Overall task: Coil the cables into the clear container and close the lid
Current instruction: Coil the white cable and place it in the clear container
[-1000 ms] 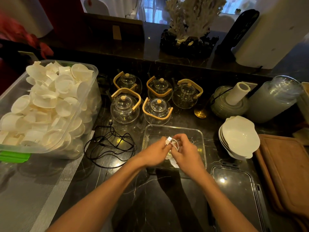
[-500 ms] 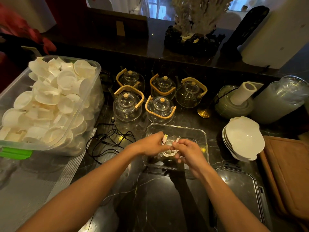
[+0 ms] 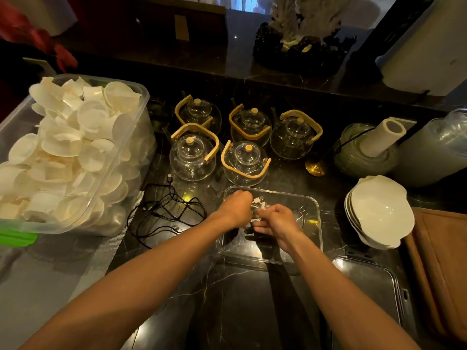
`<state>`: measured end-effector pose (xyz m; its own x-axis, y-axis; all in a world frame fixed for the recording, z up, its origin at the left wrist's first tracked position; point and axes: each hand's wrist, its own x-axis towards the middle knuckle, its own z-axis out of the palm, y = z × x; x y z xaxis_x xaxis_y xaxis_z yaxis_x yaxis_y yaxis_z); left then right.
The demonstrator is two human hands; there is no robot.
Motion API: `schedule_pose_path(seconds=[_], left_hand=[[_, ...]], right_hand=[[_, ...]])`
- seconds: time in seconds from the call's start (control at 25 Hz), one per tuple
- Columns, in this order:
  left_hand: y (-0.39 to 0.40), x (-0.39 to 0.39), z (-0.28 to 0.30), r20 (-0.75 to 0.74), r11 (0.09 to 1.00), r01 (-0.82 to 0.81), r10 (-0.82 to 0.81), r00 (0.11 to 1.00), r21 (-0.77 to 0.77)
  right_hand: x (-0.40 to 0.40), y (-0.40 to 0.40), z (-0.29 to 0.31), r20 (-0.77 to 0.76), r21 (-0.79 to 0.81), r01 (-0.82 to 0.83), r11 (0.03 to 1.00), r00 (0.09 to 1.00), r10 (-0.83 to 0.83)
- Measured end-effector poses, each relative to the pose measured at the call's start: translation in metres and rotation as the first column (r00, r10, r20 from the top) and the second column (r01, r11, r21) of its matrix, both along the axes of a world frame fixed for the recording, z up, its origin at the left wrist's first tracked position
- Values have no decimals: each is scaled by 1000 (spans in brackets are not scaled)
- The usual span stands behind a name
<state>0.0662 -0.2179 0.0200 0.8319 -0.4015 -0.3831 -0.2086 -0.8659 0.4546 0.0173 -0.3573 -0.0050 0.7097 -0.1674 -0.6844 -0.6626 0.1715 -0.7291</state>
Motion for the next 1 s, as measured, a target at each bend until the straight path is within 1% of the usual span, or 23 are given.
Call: schedule_pose_path(seconds=[0.04, 0.08, 0.16, 0.2, 0.24, 0.44, 0.56, 0.6, 0.64, 0.72, 0.76, 0.84, 0.88, 0.92, 1.0], left_hand=[[0, 0, -1, 23, 999, 23, -24, 999, 34], [1, -1, -1, 49, 997, 43, -46, 998, 65], [1, -1, -1, 107, 987, 85, -99, 989, 135], [0, -2, -1, 124, 979, 106, -129, 984, 174], [-1, -3, -1, 134, 968, 127, -158, 978, 215], [-4, -5, -6, 136, 897, 201, -273, 953, 394], [-5, -9, -9, 145, 881, 220, -304, 941, 418], [-3, -9, -8, 155, 897, 209, -287, 945, 388], [-1, -9, -7, 167, 927, 182, -247, 955, 328], [9, -6, -2, 198, 990, 75, -98, 975, 119], [16, -5, 3, 217, 1000, 4, -5, 976, 8], [31, 1, 11, 236, 981, -124, 157, 959, -151], [40, 3, 16, 227, 965, -170, 214, 950, -199], [49, 5, 21, 209, 951, -208, 258, 943, -230], [68, 7, 29, 204, 930, -258, 314, 927, -263]], right_hand=[[-1, 3, -6, 2, -23, -16, 1000, 1000, 16], [-2, 6, -11, 14, -81, -48, 996, 999, 49], [-3, 8, -20, 38, -282, -122, 952, 990, 138], [-2, 9, -22, 37, -359, -145, 922, 985, 170], [0, 10, -23, 29, -404, -159, 901, 982, 187], [3, 11, -25, -18, -453, -227, 862, 969, 246], [2, 9, -26, -18, -452, -242, 859, 965, 262], [1, 8, -25, -18, -439, -248, 864, 963, 268], [0, 7, -22, -18, -425, -256, 868, 961, 275], [-2, 3, -12, -5, -402, -258, 879, 960, 279], [-3, 1, -4, 16, -396, -252, 883, 960, 281], [1, -4, 14, 60, -439, -259, 860, 947, 315], [2, -5, 25, 80, -491, -273, 827, 931, 355], [4, -5, 35, 102, -535, -286, 795, 912, 397], [9, -2, 54, 139, -572, -312, 759, 875, 465]])
